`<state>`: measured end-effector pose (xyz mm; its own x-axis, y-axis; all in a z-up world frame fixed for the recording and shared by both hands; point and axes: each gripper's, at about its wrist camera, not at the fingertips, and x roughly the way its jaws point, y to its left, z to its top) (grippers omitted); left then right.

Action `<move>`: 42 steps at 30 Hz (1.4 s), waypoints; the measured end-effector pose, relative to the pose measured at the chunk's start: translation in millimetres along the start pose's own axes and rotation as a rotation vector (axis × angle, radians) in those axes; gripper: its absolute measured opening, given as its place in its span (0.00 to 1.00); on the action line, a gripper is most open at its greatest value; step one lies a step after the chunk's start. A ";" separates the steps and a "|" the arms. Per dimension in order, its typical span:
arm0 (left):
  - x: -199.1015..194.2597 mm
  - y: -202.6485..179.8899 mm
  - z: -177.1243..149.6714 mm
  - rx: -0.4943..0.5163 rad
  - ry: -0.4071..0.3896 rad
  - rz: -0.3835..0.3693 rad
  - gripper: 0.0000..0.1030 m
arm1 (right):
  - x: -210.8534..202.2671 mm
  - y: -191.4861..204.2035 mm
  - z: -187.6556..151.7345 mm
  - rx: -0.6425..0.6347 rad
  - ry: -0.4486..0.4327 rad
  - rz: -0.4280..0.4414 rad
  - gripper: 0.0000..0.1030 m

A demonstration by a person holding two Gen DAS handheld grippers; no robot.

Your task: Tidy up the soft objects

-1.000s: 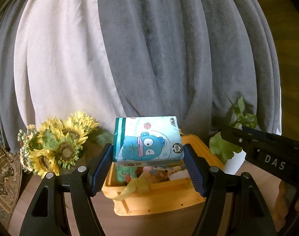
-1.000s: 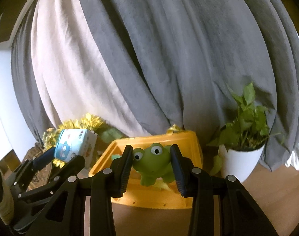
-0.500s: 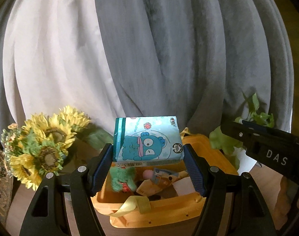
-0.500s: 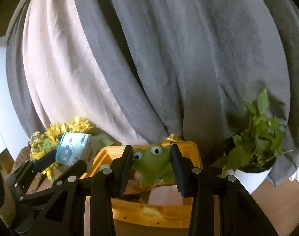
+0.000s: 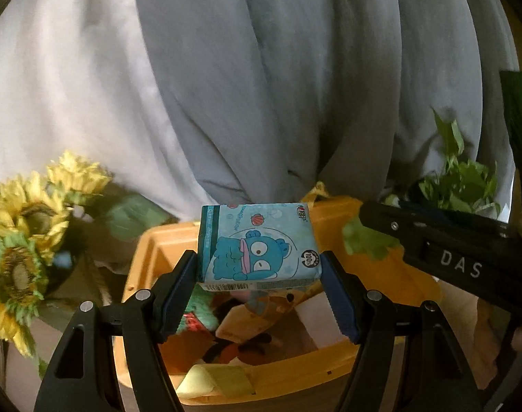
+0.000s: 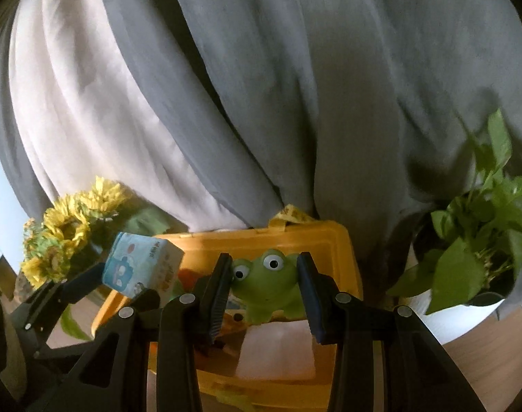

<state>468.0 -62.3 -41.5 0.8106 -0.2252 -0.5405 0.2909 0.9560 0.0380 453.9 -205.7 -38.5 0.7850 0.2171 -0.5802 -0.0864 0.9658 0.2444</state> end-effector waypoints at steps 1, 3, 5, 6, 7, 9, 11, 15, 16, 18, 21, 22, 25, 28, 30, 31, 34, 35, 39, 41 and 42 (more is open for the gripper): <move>4.7 0.1 -0.4 -0.001 0.011 -0.004 0.69 | 3.2 -0.9 -0.4 0.004 0.007 0.000 0.39; 11.1 0.0 -2.9 -0.005 0.035 -0.021 0.70 | 8.9 -3.9 -1.1 0.016 0.024 0.001 0.39; 13.0 -1.3 -4.7 -0.010 0.042 -0.018 0.70 | 14.6 -6.6 -0.6 0.022 0.041 -0.001 0.40; 14.2 -1.6 -5.5 -0.011 0.044 -0.014 0.70 | 16.9 -7.2 0.0 0.020 0.046 -0.002 0.41; 14.3 -1.6 -6.0 -0.014 0.042 -0.008 0.72 | 18.3 -7.5 -0.3 0.017 0.051 -0.006 0.45; 14.7 -1.1 -6.0 -0.018 0.040 0.005 0.75 | 19.3 -7.5 -0.9 0.014 0.052 -0.012 0.47; 12.9 1.1 -6.5 -0.025 0.036 0.027 0.75 | 19.3 -7.2 -1.4 0.011 0.055 -0.021 0.47; 2.3 11.7 -6.1 -0.074 0.032 0.052 0.75 | 15.1 -4.2 -3.8 -0.005 0.052 -0.042 0.47; -1.5 13.1 -5.4 -0.082 0.028 0.054 0.75 | 13.3 -2.6 -4.8 -0.011 0.054 -0.044 0.47; -8.4 15.2 -5.1 -0.088 0.018 0.066 0.75 | 7.6 0.5 -6.8 -0.018 0.050 -0.046 0.47; -26.3 17.0 -5.5 -0.094 -0.007 0.088 0.77 | -3.7 6.2 -9.4 -0.033 0.038 -0.050 0.47; -31.9 17.7 -6.2 -0.097 -0.015 0.094 0.78 | -7.8 7.6 -10.2 -0.037 0.035 -0.049 0.47; -52.6 19.6 -9.8 -0.109 -0.038 0.119 0.80 | -23.7 12.4 -14.4 -0.044 0.021 -0.050 0.47; -76.6 21.7 -14.7 -0.121 -0.070 0.161 0.84 | -43.0 19.0 -21.1 -0.049 0.007 -0.060 0.48; -95.2 21.5 -19.2 -0.117 -0.098 0.189 0.85 | -55.7 24.1 -26.2 -0.051 -0.003 -0.075 0.55; -101.8 21.5 -20.7 -0.115 -0.107 0.198 0.87 | -61.4 26.0 -28.8 -0.051 -0.009 -0.081 0.58; -126.4 21.5 -28.1 -0.102 -0.132 0.224 0.95 | -83.2 35.8 -38.9 -0.060 -0.025 -0.099 0.59; -133.8 22.3 -30.5 -0.097 -0.141 0.229 0.97 | -90.2 39.3 -42.7 -0.060 -0.028 -0.107 0.62; -168.2 23.6 -42.0 -0.069 -0.178 0.253 1.00 | -120.2 51.1 -56.6 -0.048 -0.056 -0.141 0.70; -182.3 25.9 -48.3 -0.059 -0.186 0.249 1.00 | -133.3 56.5 -63.2 -0.042 -0.069 -0.166 0.76; -188.3 26.6 -51.6 -0.057 -0.189 0.245 1.00 | -141.6 59.8 -67.6 -0.038 -0.079 -0.185 0.77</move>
<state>296.9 15.3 17.9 0.9349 -0.0125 -0.3547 0.0504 0.9939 0.0979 296.2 -169.1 5.7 0.8352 0.0248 -0.5493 0.0423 0.9931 0.1092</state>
